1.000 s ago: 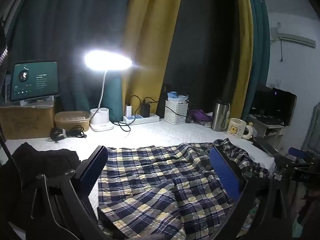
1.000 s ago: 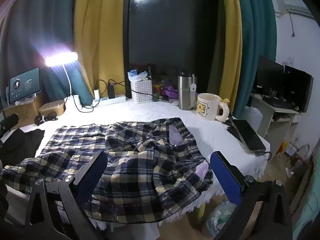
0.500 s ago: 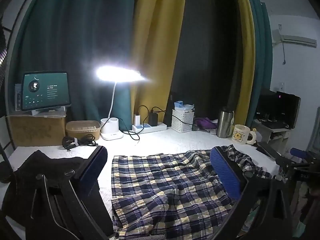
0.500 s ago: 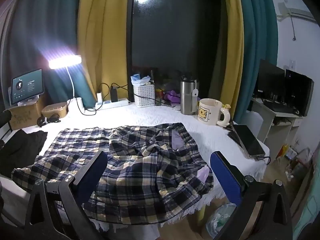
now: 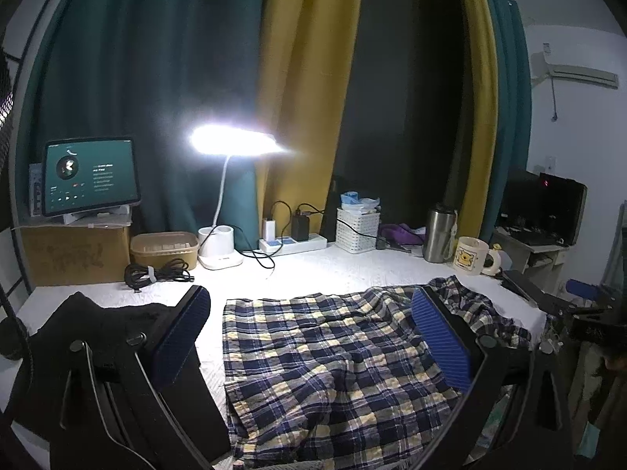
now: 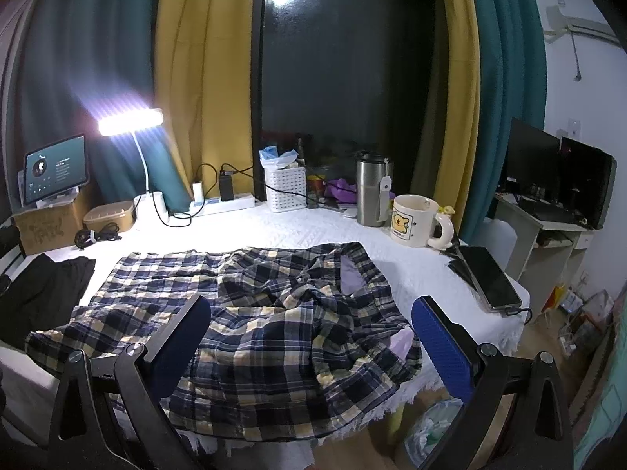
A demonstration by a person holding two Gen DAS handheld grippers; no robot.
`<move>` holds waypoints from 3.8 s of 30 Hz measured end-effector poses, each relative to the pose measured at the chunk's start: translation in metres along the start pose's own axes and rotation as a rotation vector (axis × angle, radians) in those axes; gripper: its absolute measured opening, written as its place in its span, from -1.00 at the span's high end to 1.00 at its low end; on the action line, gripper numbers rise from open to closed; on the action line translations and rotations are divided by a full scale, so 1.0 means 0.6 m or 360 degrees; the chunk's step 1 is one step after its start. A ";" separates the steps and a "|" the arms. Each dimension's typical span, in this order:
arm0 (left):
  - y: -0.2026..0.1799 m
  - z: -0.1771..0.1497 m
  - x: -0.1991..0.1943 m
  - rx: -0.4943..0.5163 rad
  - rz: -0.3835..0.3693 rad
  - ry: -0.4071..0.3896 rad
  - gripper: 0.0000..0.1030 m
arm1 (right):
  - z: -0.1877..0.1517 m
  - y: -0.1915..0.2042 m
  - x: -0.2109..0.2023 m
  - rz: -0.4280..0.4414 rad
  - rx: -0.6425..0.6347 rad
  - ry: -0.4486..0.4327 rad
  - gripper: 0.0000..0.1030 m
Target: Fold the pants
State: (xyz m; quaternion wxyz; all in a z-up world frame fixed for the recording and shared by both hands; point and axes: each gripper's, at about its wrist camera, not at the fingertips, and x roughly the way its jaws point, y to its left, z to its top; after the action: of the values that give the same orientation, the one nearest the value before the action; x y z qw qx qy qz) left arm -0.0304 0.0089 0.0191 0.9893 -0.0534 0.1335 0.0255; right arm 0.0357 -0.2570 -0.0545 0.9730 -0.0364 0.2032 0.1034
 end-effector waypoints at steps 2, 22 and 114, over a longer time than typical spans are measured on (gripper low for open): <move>-0.006 -0.002 0.002 0.0007 -0.0019 0.0011 -0.97 | -0.004 0.002 0.003 -0.0001 -0.0001 0.0001 -1.00; -0.017 -0.003 -0.003 -0.0018 -0.0102 0.0001 -0.97 | -0.003 -0.002 -0.001 -0.0013 0.0004 -0.0008 -1.00; 0.001 -0.016 0.316 -0.0116 0.0167 0.0584 -0.97 | 0.016 -0.105 0.466 0.0464 -0.0081 0.0821 0.22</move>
State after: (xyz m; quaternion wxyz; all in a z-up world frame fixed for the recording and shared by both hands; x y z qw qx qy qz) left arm 0.1496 0.0152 -0.0410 0.9430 -0.0861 0.3133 0.0716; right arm 0.3036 -0.2653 -0.1564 0.8629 -0.0564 0.4442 0.2345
